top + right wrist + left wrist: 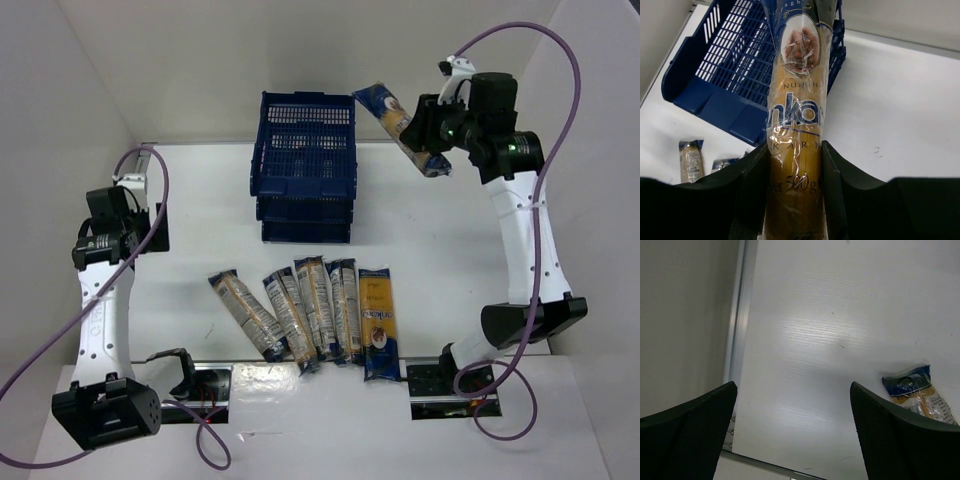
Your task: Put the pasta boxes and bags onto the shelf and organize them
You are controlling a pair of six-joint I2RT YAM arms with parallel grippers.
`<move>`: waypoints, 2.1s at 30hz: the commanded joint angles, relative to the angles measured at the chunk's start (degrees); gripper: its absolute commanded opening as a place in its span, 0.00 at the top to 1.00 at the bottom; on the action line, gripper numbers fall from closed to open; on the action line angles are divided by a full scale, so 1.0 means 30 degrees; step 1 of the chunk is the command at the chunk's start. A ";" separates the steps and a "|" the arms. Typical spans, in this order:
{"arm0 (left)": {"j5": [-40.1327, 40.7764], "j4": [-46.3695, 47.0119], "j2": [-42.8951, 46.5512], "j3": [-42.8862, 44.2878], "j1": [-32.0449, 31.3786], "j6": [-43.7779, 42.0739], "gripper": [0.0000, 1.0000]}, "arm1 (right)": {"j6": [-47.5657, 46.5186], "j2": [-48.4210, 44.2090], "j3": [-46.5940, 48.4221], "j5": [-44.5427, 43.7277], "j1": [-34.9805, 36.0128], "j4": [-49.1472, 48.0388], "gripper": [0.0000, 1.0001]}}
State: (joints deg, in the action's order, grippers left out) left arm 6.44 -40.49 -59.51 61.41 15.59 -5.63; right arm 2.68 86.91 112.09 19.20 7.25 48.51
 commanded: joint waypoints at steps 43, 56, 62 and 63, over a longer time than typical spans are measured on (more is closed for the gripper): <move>0.1956 -0.0068 0.1847 -0.0196 0.2360 0.0704 0.01 | 0.3209 0.6302 0.0579 -2.3541 1.2321 -0.8756 1.00; 0.1956 -0.0242 0.1847 -0.0196 0.2360 0.0704 0.01 | 0.3150 0.6478 -0.1183 -2.1812 1.1971 -0.9344 1.00; 0.1956 -0.0244 0.2023 -0.0196 0.2360 0.0704 0.01 | 0.3150 0.6478 -0.1710 -2.0961 1.0771 -0.9549 1.00; 0.1956 -0.0244 0.2023 -0.0196 0.2360 0.0704 0.01 | 0.3150 0.6478 -0.1710 -2.0787 1.0478 -0.9549 1.00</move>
State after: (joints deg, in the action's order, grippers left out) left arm 11.75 -41.82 -54.70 61.39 22.28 -4.25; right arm 11.51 108.09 105.80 -40.86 41.30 29.26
